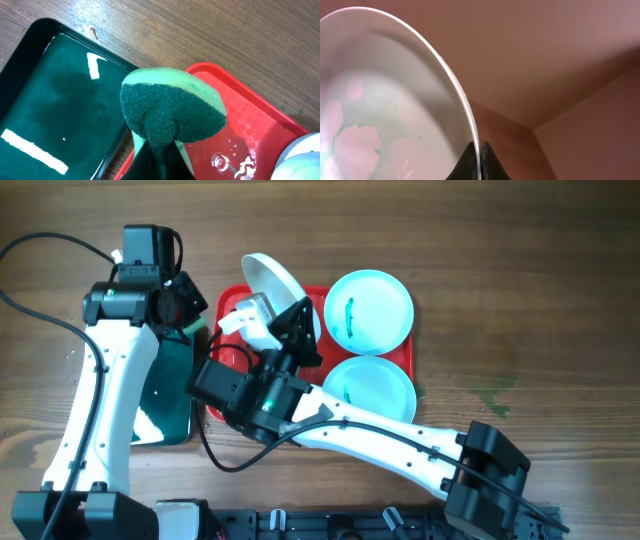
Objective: Clean dirty plates on tray and stack at the side
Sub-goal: 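Carry the white plate right and set it on the table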
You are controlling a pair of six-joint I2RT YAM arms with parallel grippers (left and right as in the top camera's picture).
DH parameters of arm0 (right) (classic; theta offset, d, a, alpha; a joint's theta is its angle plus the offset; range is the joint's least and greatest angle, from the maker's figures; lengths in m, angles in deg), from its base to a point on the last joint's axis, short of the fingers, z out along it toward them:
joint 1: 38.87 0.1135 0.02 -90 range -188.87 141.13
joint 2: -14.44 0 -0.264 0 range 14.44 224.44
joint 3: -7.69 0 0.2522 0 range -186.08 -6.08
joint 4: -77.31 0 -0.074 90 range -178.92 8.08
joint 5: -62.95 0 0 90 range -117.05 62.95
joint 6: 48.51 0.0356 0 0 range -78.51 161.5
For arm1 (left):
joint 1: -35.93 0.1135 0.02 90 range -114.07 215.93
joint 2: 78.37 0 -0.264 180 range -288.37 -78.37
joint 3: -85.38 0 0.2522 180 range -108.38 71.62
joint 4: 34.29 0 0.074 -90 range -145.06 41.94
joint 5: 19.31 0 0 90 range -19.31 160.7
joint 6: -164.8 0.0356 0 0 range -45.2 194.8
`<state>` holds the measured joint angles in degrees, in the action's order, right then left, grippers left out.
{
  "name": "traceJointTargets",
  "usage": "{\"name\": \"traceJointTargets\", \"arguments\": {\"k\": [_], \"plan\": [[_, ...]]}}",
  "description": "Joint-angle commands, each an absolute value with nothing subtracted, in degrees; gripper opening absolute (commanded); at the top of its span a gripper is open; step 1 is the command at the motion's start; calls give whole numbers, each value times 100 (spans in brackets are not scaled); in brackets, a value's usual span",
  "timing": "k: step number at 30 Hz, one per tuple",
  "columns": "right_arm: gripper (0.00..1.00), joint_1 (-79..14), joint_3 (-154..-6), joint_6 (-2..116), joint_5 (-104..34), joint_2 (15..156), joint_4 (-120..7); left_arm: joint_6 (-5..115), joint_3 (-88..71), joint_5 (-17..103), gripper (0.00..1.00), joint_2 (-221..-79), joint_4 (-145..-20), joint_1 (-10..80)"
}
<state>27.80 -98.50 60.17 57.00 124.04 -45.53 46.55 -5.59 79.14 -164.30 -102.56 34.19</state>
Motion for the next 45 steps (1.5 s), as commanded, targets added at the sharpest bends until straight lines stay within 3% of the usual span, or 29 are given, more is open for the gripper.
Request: {"name": "traceJointTargets", "arguments": {"k": [1,10,12,17,27,36,40,45], "plan": [[4,2800,-9959,5947,6008,12317,-4601,4600,-566,7862,4,-16441,-10258,3467],[4,2791,-9959,5952,5429,12317,-4581,4600,-566,7862,4,-16441,-10258,3467],[4,2785,-9959,5952,4598,12317,-4463,4600,-564,7862,4,-16441,-10258,3467],[4,2094,-9944,6120,223,12319,-3969,4600,-566,7862,4,-16441,-10258,3467],[5,-975,-9944,5947,-3871,11191,-3661,4600,-564,7860,4,-16441,-10260,3467],[4,-3702,-9675,6142,-3283,10872,-2293,4603,-564,7558,4,-16443,-10258,3467],[4,-4920,-8488,6266,-3288,10872,-2892,4603,-564,7521,4,-16585,-10258,3467],[4,-5313,-7260,6714,-2789,10870,-3628,4603,-564,7521,4,-16591,-10251,3467]]}}
